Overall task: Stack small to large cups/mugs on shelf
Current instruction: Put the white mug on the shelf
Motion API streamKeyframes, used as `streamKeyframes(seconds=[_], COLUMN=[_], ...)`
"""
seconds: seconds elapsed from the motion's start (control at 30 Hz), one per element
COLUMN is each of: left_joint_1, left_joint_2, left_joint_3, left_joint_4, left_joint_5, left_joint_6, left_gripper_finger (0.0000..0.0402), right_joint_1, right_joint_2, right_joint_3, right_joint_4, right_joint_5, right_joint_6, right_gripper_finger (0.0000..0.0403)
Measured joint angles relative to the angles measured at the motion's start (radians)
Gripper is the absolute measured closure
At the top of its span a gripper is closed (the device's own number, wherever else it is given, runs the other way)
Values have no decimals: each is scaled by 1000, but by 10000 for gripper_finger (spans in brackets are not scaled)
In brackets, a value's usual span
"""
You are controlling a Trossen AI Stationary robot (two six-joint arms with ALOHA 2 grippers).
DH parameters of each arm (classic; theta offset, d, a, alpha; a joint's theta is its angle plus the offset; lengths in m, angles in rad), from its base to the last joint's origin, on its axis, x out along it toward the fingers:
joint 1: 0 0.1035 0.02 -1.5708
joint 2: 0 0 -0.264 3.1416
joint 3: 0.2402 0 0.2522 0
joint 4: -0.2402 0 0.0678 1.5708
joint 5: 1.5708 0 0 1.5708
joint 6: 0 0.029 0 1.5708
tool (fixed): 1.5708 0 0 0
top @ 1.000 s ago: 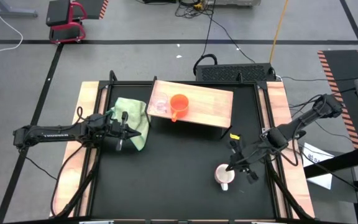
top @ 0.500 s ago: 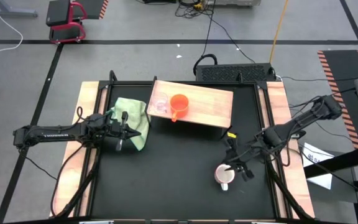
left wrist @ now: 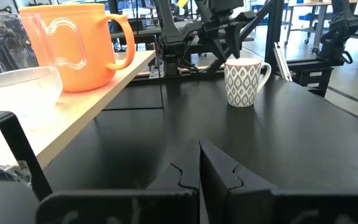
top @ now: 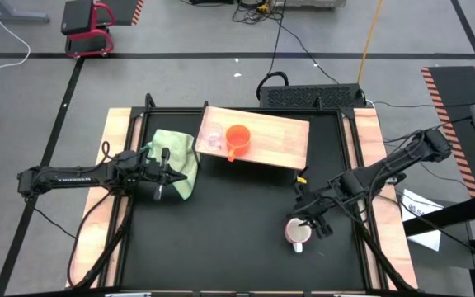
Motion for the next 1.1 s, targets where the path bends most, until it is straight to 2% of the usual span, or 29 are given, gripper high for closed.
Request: streamKeyframes(seconds=[0.37,0.6,0.83,1.1], left_joint_1=[0,0,0,0], left_joint_2=[0,0,0,0], left_joint_3=[0,0,0,0], left_joint_4=[-5,-5,-5,-5], left_joint_5=[0,1,2,3], left_joint_6=[-4,-9,-17,-21], left_gripper_finger=[399,386,398,377], right_joint_1=[0,0,0,0], right_joint_2=[0,0,1,1], right_joint_3=[0,-1,-34,-50], right_joint_4=[1,0,-16,17], right_joint_5=[-3,-3,-2,-1], right_joint_6=[11,11,45,57], right_gripper_finger=[231,232,232,232])
